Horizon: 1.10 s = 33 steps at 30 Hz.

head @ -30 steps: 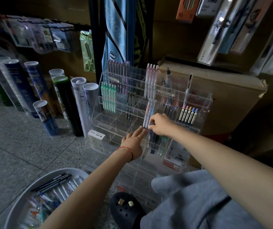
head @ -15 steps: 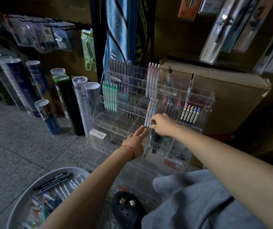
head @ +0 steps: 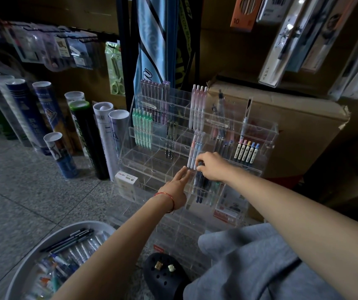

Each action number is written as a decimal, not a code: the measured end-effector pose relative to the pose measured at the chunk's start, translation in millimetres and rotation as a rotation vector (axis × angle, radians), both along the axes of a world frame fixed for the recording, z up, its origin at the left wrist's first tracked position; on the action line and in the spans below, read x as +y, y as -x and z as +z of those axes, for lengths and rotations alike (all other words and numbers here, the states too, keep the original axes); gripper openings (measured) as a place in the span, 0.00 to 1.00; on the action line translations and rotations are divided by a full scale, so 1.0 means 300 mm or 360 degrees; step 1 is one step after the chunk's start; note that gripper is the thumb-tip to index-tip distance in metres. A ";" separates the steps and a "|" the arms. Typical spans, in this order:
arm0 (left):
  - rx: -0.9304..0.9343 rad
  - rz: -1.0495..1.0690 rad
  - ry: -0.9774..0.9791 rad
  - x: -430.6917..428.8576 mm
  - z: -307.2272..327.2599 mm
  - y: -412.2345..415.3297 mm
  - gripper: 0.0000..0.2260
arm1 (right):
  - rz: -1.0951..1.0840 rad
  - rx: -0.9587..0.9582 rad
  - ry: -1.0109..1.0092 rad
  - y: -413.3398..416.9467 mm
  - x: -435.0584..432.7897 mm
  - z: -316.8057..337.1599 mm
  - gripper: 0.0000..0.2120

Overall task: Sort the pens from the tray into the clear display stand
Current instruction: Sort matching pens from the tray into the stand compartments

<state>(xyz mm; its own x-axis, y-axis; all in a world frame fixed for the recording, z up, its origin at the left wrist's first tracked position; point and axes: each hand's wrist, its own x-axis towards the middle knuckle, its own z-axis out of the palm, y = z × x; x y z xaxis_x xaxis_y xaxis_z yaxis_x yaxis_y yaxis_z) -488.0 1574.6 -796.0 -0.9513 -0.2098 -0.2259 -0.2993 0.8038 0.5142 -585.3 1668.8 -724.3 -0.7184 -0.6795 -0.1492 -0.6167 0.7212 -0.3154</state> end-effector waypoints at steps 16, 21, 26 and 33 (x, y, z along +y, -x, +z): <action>-0.0041 0.0016 0.0017 0.004 0.017 -0.006 0.36 | 0.0055 0.0047 -0.0256 -0.018 -0.001 -0.072 0.14; -0.0019 0.0020 0.0064 0.012 0.017 -0.012 0.36 | 0.0087 0.0087 -0.0285 -0.023 0.006 -0.078 0.15; 0.0158 0.0028 0.0191 0.007 0.007 -0.036 0.35 | 0.0219 0.0138 -0.0472 -0.027 0.000 -0.071 0.14; 0.0200 0.0169 0.0222 -0.092 -0.055 -0.111 0.33 | 0.0374 0.0556 -0.0283 -0.060 -0.012 -0.047 0.12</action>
